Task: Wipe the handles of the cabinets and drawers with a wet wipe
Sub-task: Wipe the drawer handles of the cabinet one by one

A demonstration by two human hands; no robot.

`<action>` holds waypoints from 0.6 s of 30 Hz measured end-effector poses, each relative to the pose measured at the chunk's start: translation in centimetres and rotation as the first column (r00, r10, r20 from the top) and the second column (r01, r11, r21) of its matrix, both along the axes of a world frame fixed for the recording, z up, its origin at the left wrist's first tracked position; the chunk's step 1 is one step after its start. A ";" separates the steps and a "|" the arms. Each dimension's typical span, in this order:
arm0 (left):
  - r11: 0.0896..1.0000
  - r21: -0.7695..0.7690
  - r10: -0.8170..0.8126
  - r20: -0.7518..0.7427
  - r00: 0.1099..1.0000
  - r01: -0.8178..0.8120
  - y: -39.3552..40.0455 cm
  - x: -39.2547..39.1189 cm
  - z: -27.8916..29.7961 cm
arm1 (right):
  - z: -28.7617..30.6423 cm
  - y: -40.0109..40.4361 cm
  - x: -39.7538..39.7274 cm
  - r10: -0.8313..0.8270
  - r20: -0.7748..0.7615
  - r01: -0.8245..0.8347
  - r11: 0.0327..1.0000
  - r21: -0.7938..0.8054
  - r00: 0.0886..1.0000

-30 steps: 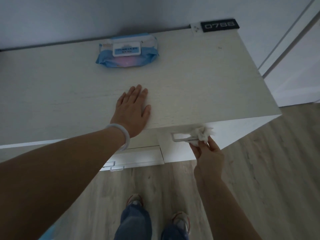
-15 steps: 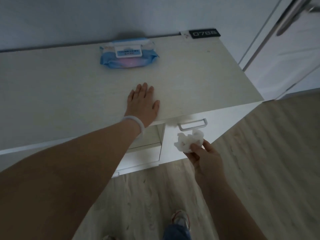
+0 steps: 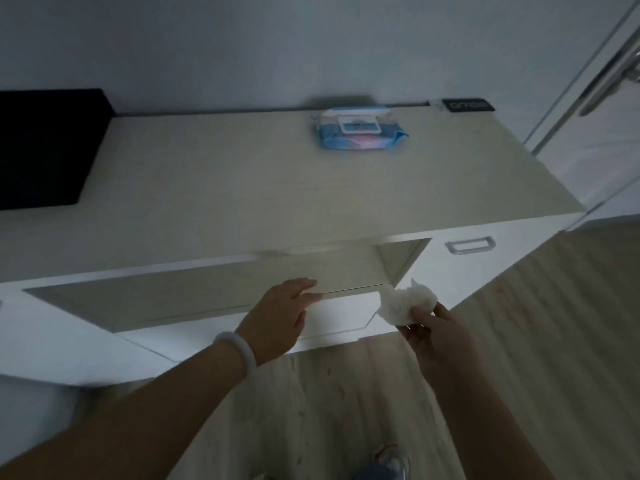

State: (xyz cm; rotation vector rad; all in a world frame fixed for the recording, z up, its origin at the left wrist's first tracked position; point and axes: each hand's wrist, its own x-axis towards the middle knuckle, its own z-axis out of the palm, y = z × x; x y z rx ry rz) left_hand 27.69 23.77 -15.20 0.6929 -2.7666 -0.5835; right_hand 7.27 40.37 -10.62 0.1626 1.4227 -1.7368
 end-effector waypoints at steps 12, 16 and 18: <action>0.915 0.035 0.376 0.290 0.880 -0.402 -2.1 12.9 -11.0 | -10.9 -5.1 8.4 0.273 0.023 -0.271 0.935 0.230 0.962; 0.957 -0.010 0.280 0.294 0.914 -0.290 -4.8 11.9 -14.1 | -16.3 -7.0 10.4 0.273 -0.046 -0.246 0.919 0.308 0.961; 0.979 -0.051 0.204 0.288 0.936 -0.198 -6.8 11.4 -15.8 | -18.8 -7.8 11.5 0.260 -0.152 -0.190 0.911 0.365 0.954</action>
